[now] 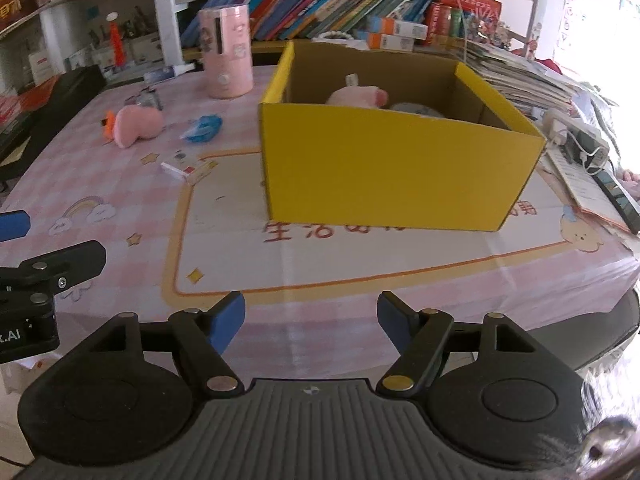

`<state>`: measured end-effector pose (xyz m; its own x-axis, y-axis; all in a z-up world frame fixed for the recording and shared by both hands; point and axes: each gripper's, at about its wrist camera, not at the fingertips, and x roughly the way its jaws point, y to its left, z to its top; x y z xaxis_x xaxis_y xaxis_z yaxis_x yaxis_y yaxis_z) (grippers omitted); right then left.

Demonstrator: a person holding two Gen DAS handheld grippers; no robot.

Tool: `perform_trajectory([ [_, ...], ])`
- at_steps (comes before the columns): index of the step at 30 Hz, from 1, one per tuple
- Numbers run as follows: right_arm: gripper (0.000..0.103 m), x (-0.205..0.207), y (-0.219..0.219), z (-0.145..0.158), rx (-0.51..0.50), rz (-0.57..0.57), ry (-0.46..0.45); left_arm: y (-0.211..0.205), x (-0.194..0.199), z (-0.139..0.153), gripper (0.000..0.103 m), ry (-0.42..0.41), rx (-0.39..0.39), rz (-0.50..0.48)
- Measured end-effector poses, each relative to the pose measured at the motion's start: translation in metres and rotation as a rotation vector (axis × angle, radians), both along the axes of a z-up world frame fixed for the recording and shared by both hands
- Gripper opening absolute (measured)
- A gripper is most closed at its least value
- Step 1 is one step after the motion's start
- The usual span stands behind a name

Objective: Organize objects
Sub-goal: 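Withdraw both open tools from the yellow box back over the table, then move both tools toward the pink plush toy and the white-red small box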

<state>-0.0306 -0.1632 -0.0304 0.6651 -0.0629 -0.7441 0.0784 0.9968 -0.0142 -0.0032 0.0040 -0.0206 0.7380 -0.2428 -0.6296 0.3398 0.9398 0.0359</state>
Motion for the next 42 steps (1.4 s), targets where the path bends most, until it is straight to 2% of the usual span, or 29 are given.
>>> perform_trajectory([
  [6,0.071,0.002,0.022,0.004,-0.014,0.059,-0.015,0.012,-0.008,0.002,0.088,-0.008,-0.001,0.019],
  [22,0.074,-0.007,0.061,0.010,-0.015,0.117,-0.059,0.048,-0.018,0.008,0.088,-0.023,-0.005,0.088],
  [24,0.076,-0.008,0.063,0.012,-0.015,0.122,-0.066,0.050,-0.018,0.009,0.088,-0.028,-0.006,0.090],
  [42,0.076,-0.012,0.077,0.017,-0.028,0.110,-0.094,0.069,-0.023,0.013,0.088,-0.053,-0.027,0.100],
])
